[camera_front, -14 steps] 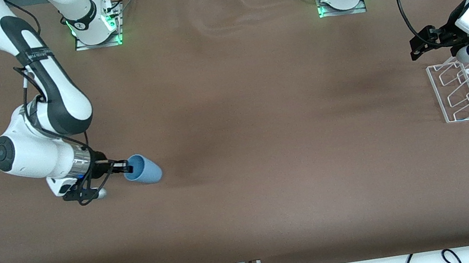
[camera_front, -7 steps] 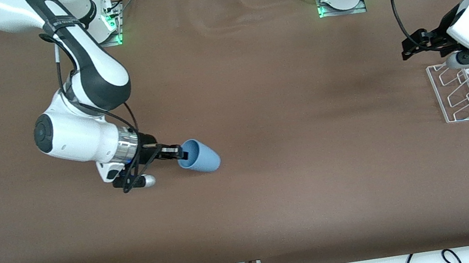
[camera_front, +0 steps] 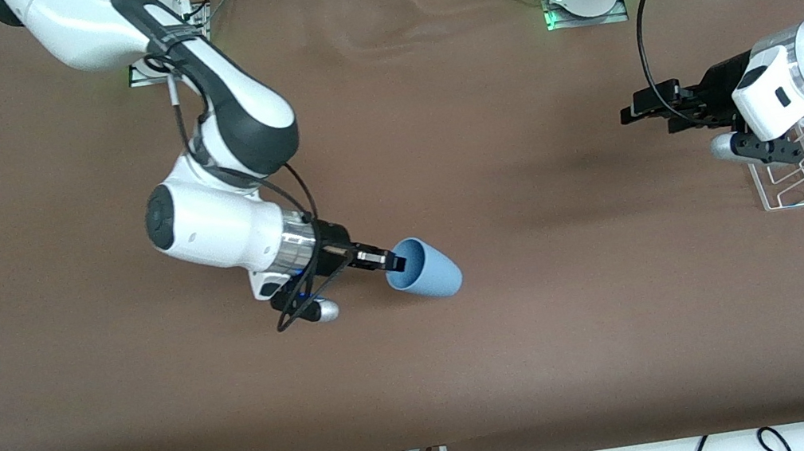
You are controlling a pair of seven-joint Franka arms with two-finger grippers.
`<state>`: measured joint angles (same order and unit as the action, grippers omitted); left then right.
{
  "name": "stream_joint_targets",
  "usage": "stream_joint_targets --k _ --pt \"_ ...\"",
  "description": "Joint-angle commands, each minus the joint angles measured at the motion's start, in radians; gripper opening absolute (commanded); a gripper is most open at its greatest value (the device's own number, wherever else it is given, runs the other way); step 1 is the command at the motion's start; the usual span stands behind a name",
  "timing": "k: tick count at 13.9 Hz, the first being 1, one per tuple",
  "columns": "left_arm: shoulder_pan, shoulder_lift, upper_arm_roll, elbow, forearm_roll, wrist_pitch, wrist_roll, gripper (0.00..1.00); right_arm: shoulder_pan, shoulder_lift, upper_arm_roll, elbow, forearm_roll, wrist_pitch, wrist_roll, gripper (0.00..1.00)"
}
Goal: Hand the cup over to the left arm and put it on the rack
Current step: 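Lift the cup with the right gripper while the left gripper approaches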
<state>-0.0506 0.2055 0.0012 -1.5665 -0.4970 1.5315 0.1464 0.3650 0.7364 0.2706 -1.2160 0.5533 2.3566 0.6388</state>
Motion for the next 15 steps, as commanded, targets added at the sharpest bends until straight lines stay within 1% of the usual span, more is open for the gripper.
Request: stream_joint_targets --k 1,2,4,5,7,9,10,11,14,15 --pt "0.014 0.061 0.002 0.056 -0.119 -0.008 0.180 1.00 0.044 0.026 -0.001 0.053 0.019 0.056 0.085 0.00" --pt "0.015 0.080 0.002 0.056 -0.159 -0.007 0.261 1.00 0.052 0.026 0.001 0.055 0.025 0.062 0.105 0.00" --pt "0.015 0.113 0.002 0.057 -0.240 0.013 0.448 1.00 0.057 0.026 0.033 0.055 0.040 0.064 0.131 0.00" --pt "0.012 0.118 0.000 0.056 -0.264 0.051 0.538 1.00 0.057 0.026 0.039 0.055 0.042 0.065 0.143 0.00" --pt "0.000 0.120 -0.003 0.056 -0.279 0.082 0.668 1.00 0.058 0.026 0.073 0.081 0.059 0.079 0.168 0.00" --pt "-0.003 0.135 -0.003 0.056 -0.339 0.110 0.792 1.00 0.066 0.026 0.075 0.089 0.091 0.079 0.182 0.00" --pt "-0.006 0.147 -0.004 0.056 -0.365 0.136 0.882 1.00 0.068 0.026 0.085 0.089 0.103 0.079 0.188 0.00" --pt "-0.018 0.158 -0.004 0.056 -0.385 0.159 0.968 1.00 0.066 0.026 0.111 0.089 0.112 0.079 0.190 0.00" --pt "-0.064 0.164 -0.006 0.056 -0.466 0.239 1.104 1.00 0.066 0.024 0.140 0.090 0.119 0.079 0.197 0.00" --pt "-0.083 0.169 -0.004 0.059 -0.469 0.257 1.151 1.00 0.066 0.024 0.142 0.090 0.119 0.079 0.206 0.00"
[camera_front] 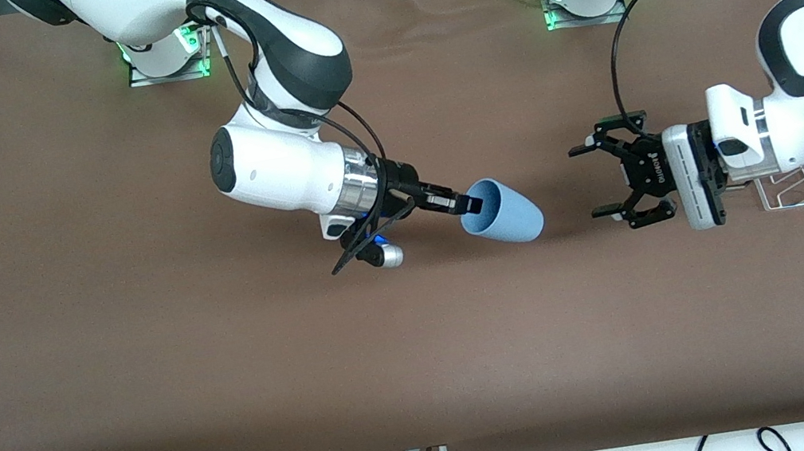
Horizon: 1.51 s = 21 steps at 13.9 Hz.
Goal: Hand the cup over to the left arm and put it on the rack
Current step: 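Close the left gripper on the cup base beside the right gripper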
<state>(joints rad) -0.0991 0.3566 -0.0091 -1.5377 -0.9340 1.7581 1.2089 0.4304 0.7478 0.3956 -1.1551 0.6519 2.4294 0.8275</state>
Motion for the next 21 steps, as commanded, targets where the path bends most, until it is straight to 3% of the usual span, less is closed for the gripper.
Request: stream_joint_targets --k 1,6,14,15,16,17,18,21 --pt "-0.048 0.019 0.006 0.030 -0.031 0.043 0.137 1.00 0.001 0.013 0.017 0.029 0.020 0.007 0.030 0.00" --pt "-0.120 0.025 0.006 0.019 -0.023 0.082 0.245 1.00 0.001 0.012 0.031 0.029 0.020 0.007 0.048 0.00" --pt "-0.129 0.061 0.006 0.008 -0.019 0.144 0.419 0.99 -0.007 0.009 0.032 0.029 0.034 0.002 0.048 0.00" --pt "-0.137 0.062 0.006 0.010 -0.019 0.144 0.419 0.74 -0.009 0.008 0.032 0.029 0.034 0.002 0.048 0.00" --pt "-0.139 0.062 0.006 0.011 -0.020 0.144 0.417 0.28 -0.009 0.008 0.032 0.029 0.034 0.000 0.048 0.00" --pt "-0.139 0.062 0.006 0.011 -0.020 0.144 0.417 0.07 -0.009 0.008 0.032 0.029 0.034 0.000 0.048 0.00" --pt "-0.139 0.062 0.005 0.011 -0.020 0.142 0.417 0.00 -0.010 0.007 0.032 0.029 0.034 0.000 0.048 0.00" --pt "-0.137 0.061 0.005 0.013 -0.020 0.139 0.416 0.00 -0.010 0.005 0.032 0.029 0.034 -0.001 0.048 0.00"
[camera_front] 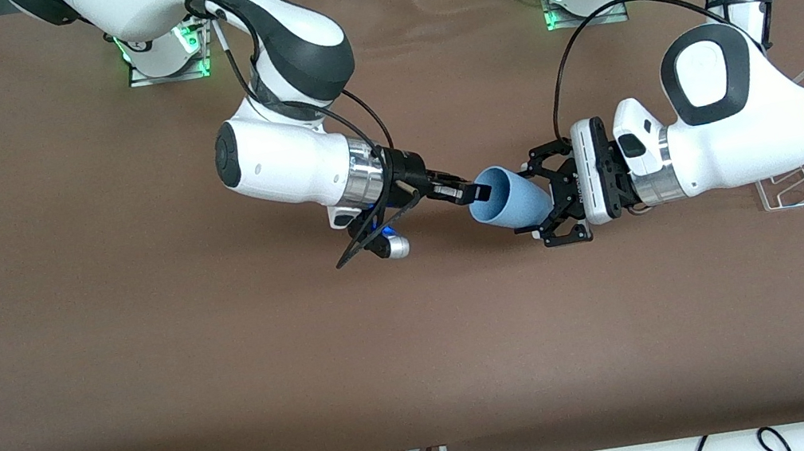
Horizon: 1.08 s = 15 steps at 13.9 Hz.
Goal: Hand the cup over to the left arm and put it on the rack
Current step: 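Close the left gripper on the cup base beside the right gripper, then open the right gripper and withdraw while the left gripper carries cup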
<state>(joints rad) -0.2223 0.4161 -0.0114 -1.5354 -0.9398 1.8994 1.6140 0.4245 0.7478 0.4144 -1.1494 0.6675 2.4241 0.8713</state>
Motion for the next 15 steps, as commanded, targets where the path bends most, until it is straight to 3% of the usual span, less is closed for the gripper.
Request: stream_joint_targets --k 1,2,3,7,11,15 --pt "-0.014 0.001 0.008 0.012 -0.014 -0.002 0.009 0.00 -0.006 0.005 0.014 0.023 0.018 0.003 0.003 0.00" --pt "-0.012 0.001 0.008 0.014 -0.014 -0.003 0.006 0.00 -0.007 0.004 0.014 0.023 0.018 0.003 0.002 0.74" --pt "-0.012 0.000 0.008 0.015 -0.014 -0.005 0.006 0.00 -0.009 0.002 0.012 0.023 0.017 0.004 0.002 1.00" --pt "-0.011 -0.003 0.008 0.017 -0.013 -0.008 0.003 0.00 -0.027 0.002 0.014 0.023 0.018 -0.003 0.002 1.00" --pt "-0.003 -0.010 0.014 0.021 0.006 -0.014 -0.005 0.00 -0.094 -0.015 0.015 0.030 0.017 -0.127 -0.005 1.00" --pt "-0.002 -0.040 0.018 0.024 0.155 -0.060 -0.136 0.00 -0.177 -0.028 0.012 0.060 0.007 -0.290 -0.035 1.00"
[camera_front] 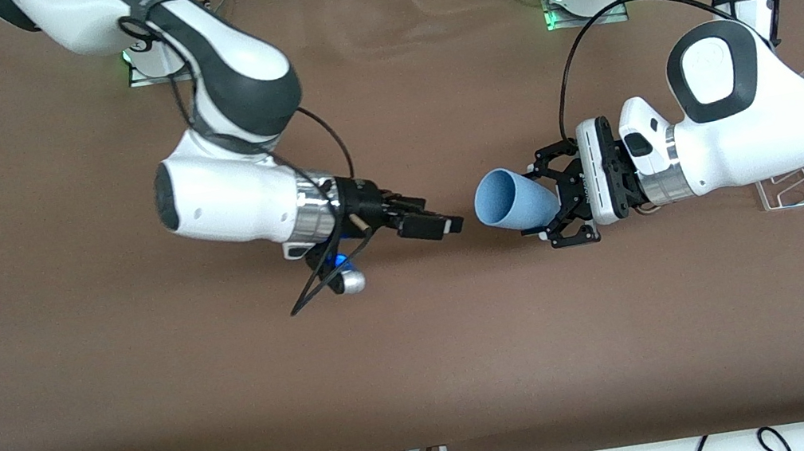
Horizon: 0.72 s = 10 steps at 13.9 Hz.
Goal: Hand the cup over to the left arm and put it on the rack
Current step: 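Open the right gripper and withdraw while the left gripper carries cup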
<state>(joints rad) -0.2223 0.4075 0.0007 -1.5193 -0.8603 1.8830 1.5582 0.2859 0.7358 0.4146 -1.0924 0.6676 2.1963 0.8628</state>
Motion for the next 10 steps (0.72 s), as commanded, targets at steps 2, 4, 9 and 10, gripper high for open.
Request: stream_joint_targets --k 2,4,9,10 --pt "-0.002 -0.041 0.005 0.008 0.195 -0.051 -0.138 0.00 -0.097 -0.053 -0.002 0.002 0.004 -0.157 -0.083 1.00" --pt "-0.002 -0.045 0.005 0.005 0.330 -0.086 -0.180 0.00 -0.154 -0.059 -0.002 0.000 -0.034 -0.271 -0.161 1.00" --pt "-0.009 -0.044 0.005 -0.004 0.827 -0.240 -0.282 0.00 -0.182 -0.192 -0.152 -0.124 -0.189 -0.493 -0.345 1.00" --pt "-0.009 -0.044 0.005 -0.004 0.913 -0.269 -0.314 0.00 -0.201 -0.240 -0.178 -0.186 -0.212 -0.497 -0.429 1.00"
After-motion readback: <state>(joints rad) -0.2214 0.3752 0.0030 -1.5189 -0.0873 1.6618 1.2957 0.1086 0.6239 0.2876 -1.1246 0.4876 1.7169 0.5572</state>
